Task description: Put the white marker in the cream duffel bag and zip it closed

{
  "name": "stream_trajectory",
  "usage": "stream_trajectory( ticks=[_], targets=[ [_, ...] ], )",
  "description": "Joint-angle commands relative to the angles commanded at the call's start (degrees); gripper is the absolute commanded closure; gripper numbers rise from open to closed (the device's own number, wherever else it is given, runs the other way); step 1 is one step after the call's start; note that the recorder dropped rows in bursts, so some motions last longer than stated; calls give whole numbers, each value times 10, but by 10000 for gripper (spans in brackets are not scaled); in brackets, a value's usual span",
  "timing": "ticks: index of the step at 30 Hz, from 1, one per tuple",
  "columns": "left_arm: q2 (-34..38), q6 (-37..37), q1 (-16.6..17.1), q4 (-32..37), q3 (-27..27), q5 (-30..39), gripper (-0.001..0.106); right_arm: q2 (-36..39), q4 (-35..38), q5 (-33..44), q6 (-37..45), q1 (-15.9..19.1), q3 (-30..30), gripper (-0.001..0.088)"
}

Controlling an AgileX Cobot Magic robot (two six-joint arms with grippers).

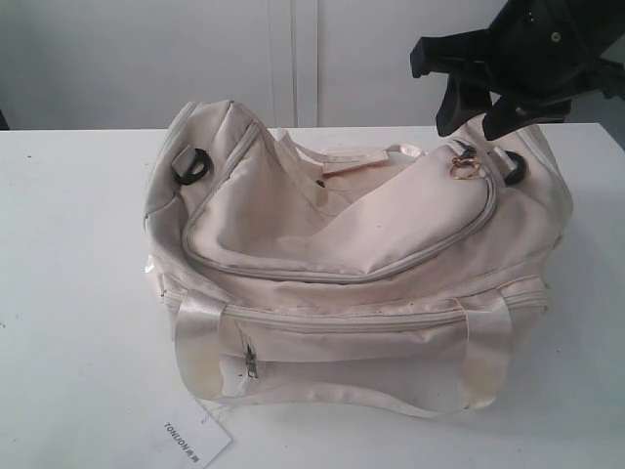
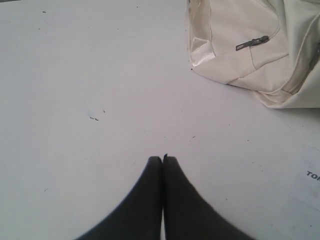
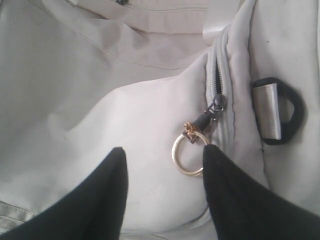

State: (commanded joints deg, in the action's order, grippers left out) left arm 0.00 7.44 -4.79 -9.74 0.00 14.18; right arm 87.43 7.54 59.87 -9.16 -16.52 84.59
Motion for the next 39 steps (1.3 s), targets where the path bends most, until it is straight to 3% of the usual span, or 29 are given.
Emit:
stream_trajectory(
  ticks=[5, 11, 39],
  targets=[
    [0, -8, 1, 9, 0, 0, 1053, 0, 0, 1, 0, 0, 0, 421],
    [0, -92, 1, 69, 0, 0, 1053, 0, 0, 0, 0, 0, 0, 421],
    [0, -87, 1, 68, 0, -1, 1053, 0, 0, 0, 0, 0, 0, 421]
  ],
)
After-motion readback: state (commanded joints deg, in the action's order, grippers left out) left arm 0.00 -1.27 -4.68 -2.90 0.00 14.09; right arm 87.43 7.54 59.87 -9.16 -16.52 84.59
